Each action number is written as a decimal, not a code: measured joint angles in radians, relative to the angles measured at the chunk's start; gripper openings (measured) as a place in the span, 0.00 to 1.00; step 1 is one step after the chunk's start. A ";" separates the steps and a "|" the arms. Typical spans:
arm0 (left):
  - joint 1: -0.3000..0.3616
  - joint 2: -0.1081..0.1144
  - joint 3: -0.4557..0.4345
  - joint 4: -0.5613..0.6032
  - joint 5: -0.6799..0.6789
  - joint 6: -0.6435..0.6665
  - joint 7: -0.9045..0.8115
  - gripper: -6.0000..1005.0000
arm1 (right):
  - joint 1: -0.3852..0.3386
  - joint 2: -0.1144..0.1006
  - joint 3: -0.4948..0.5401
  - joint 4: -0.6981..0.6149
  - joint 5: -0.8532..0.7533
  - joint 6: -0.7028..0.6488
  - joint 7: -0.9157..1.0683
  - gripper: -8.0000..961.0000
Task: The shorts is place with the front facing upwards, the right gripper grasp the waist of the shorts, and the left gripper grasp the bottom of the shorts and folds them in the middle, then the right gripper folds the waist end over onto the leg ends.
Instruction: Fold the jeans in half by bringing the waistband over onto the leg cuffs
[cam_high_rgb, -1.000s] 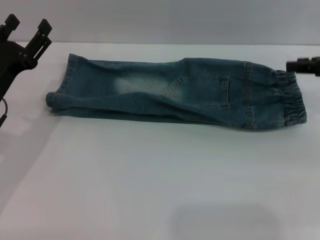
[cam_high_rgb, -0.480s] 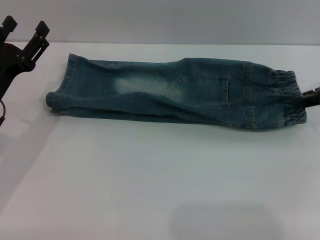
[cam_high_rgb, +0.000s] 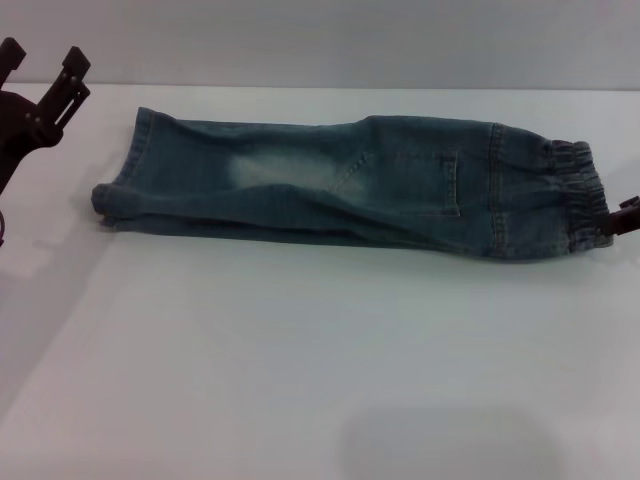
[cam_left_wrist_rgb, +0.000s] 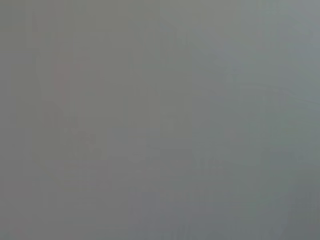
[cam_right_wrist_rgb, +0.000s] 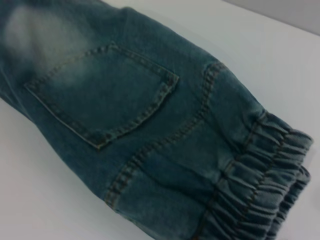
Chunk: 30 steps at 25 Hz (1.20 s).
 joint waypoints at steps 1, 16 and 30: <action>0.001 0.000 -0.002 0.000 0.000 0.000 0.000 0.81 | 0.001 0.000 -0.003 0.000 -0.006 0.003 0.003 0.41; 0.002 -0.001 -0.009 -0.013 0.000 0.000 0.000 0.81 | -0.014 0.036 -0.014 0.045 -0.016 0.150 0.025 0.43; -0.011 0.000 -0.031 -0.040 0.000 -0.014 0.004 0.81 | 0.001 0.060 -0.035 0.072 -0.007 0.170 0.015 0.66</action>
